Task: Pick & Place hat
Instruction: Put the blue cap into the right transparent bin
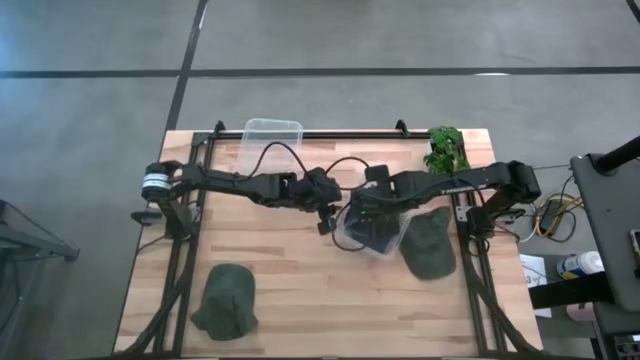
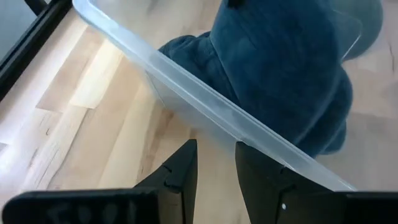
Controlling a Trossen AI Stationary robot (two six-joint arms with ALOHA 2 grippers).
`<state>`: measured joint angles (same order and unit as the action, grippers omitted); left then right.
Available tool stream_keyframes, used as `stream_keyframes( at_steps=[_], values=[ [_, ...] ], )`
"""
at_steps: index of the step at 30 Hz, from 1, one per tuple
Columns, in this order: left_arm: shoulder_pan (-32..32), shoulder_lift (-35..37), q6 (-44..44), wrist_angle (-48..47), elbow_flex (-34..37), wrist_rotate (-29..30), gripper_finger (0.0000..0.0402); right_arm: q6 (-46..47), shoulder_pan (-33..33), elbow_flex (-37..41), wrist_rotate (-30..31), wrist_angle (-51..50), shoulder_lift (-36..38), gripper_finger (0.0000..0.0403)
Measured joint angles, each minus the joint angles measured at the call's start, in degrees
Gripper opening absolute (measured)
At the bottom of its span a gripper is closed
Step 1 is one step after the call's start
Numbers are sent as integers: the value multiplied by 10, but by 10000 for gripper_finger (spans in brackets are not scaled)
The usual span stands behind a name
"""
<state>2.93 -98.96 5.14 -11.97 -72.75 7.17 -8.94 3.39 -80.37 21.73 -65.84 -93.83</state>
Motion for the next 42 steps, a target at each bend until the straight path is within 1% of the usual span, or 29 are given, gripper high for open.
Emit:
stream_keyframes(
  at_steps=[2, 5, 7, 10, 13, 16, 21, 28, 36, 42],
  values=[
    [-5, 0, 9, 5, 0, 5, 106, 3, -1, -10, -16, 6, -1, 61],
    [-10, 0, 27, 17, 0, 12, 106, 11, -1, -23, -71, 8, -1, 98],
    [-11, 0, 36, 24, -1, 14, 106, 22, 0, -32, -114, -6, -1, 126],
    [-11, 0, 40, 28, -1, 18, 106, 41, 8, -47, -158, -34, 0, 164],
    [-11, 0, 39, 34, -1, 39, 106, 46, 23, -60, -170, -67, 3, 194],
    [-11, 0, 33, 41, -1, 49, 106, 63, 38, -68, -170, -90, 10, 214],
    [-11, 0, 26, 44, -4, 49, 106, 118, 63, -69, -173, -96, 23, 234],
    [-11, 0, 22, 44, -19, 49, 106, 142, 104, -58, -174, -34, 4, 256],
    [-11, 1, 22, 39, -31, 49, 106, 207, 174, -55, -173, -33, 0, 254],
    [-11, 1, 25, 34, -31, 49, 106, 241, 185, -8, -175, 64, 0, 247]
  ],
)
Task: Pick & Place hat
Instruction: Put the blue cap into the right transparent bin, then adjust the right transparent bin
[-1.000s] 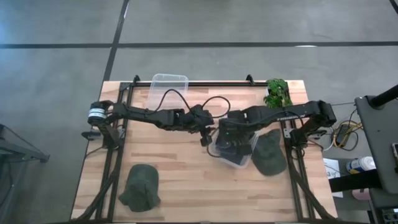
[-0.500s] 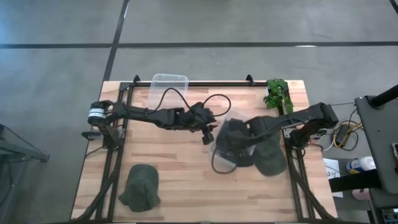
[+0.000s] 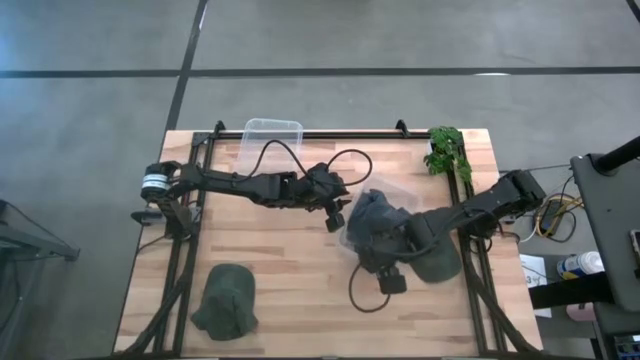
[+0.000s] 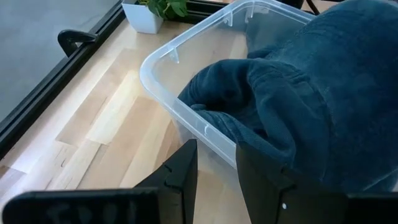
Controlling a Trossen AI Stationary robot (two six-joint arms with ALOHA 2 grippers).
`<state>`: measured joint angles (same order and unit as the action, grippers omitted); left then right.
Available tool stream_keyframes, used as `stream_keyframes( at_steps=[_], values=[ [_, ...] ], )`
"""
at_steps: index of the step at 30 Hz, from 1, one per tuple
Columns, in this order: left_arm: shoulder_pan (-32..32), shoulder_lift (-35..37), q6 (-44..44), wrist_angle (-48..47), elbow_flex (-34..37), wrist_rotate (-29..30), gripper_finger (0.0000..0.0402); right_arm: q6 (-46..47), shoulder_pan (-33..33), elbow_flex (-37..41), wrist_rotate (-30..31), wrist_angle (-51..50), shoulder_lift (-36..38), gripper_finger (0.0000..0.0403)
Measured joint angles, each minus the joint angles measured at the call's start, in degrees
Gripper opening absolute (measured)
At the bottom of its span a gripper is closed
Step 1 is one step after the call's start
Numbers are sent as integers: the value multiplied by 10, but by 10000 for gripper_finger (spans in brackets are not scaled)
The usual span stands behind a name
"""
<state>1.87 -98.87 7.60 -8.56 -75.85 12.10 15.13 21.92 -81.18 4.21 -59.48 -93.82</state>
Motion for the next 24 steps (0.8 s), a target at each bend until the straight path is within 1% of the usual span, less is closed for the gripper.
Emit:
stream_keyframes(
  at_steps=[4, 8, 11, 14, 15, 18, 22, 24],
  values=[
    [-1, 0, 0, -12, 0, 0, 106, 19, 7, 12, 0, 10, 3, 247],
    [-1, 0, -2, -61, 0, 0, 106, 65, 37, -14, 3, -32, 37, 247],
    [-1, 0, -3, -90, 0, 0, 106, 137, 71, -21, 11, -100, 67, 246],
    [-1, 0, -3, -112, 0, 0, 106, 239, 108, -12, 17, -168, 89, 246],
    [-1, 0, -3, -114, 0, 0, 106, 272, 120, -5, 18, -186, 96, 246],
    [-1, 0, -3, -125, 0, 0, 106, 359, 139, 36, 41, -192, 112, 246],
    [-1, 0, -3, -131, 1, -5, 106, 429, 116, 121, 48, -170, 113, 246],
    [-1, 0, -3, -131, 2, -7, 106, 436, 101, 160, 49, -121, 113, 247]
  ],
)
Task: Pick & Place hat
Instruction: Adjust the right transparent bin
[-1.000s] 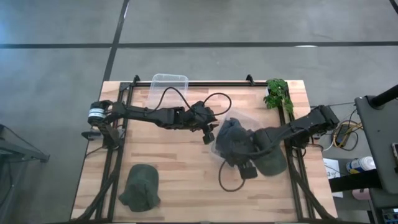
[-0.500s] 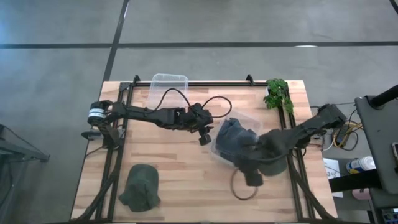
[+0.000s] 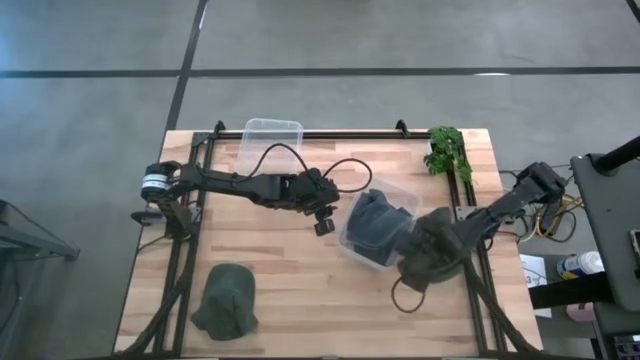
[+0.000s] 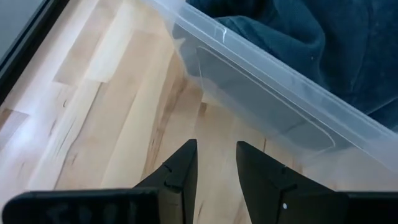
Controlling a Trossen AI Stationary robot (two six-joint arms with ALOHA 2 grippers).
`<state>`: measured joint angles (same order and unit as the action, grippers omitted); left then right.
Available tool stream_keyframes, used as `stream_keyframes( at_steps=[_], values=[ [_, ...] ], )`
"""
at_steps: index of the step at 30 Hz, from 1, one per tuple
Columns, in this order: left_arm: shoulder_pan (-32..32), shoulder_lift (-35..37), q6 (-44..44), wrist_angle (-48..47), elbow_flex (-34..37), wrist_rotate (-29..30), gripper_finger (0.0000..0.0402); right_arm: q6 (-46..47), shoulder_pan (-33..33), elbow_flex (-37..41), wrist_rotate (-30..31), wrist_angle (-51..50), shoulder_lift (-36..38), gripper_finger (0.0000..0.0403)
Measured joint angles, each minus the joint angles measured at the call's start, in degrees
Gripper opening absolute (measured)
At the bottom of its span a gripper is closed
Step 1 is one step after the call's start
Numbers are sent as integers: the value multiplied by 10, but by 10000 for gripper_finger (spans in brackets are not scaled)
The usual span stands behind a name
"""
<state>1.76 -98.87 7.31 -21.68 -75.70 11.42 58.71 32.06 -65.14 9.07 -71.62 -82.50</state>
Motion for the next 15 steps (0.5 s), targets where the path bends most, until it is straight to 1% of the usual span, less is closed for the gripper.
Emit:
stream_keyframes(
  at_steps=[4, 7, 11, 13, 15],
  values=[
    [0, -2, -3, 0, 3, 0, 106, -24, -38, 43, 42, 81, 0, 246],
    [0, -12, -20, -1, 7, 0, 106, -56, -90, 55, 88, 84, 0, 247],
    [3, -29, -51, -5, 8, 6, 106, -144, -177, 66, 101, 93, 5, 247],
    [6, -31, -63, -7, 5, 23, 106, -197, -222, 68, 102, 99, 6, 246],
    [13, -31, -76, -10, 4, 41, 106, -245, -267, 68, 117, 101, 6, 246]
  ],
)
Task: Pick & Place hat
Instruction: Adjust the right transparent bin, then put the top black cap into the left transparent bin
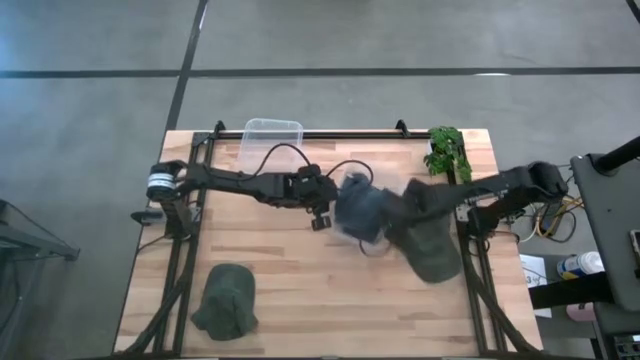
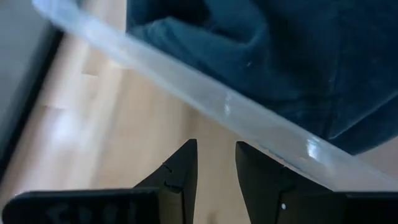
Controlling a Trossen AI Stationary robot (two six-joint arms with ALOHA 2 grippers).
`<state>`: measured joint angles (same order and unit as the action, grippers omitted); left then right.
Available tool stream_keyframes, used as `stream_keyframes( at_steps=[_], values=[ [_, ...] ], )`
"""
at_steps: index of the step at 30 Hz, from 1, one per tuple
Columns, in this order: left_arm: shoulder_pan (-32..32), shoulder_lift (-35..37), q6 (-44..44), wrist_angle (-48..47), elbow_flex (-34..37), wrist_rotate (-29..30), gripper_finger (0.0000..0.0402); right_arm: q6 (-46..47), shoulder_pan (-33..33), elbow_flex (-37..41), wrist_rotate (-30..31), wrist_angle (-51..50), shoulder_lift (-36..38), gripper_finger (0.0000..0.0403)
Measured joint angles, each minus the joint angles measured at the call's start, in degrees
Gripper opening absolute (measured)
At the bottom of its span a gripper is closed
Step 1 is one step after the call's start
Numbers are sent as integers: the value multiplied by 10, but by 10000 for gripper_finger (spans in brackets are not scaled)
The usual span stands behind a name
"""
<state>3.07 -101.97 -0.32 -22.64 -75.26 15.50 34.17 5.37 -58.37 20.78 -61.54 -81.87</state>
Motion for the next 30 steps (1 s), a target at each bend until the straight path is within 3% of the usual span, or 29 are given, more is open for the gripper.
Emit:
stream_keyframes(
  at_steps=[4, 10, 17, 21, 24, 27, 30],
  values=[
    [23, 4, -38, 1, 0, 59, 106, -76, -86, -7, 41, 17, 2, 246],
    [78, 11, -45, 11, 0, 78, 106, -177, -201, -30, 56, 64, 0, 247],
    [104, 17, -83, 10, -6, 109, 106, -247, -274, -62, 66, 86, 0, 247],
    [102, 22, -110, -23, -22, 167, 106, -252, -274, -78, 65, 44, 16, 247],
    [97, 38, -109, -60, -38, 175, 106, -242, -252, -79, 62, -1, 43, 247],
    [81, 66, -106, -71, -42, 162, 106, -212, -207, -71, 54, -46, 79, 247],
    [56, 99, -105, -72, -42, 112, 106, -155, -139, -60, 25, -71, 120, 247]
  ],
)
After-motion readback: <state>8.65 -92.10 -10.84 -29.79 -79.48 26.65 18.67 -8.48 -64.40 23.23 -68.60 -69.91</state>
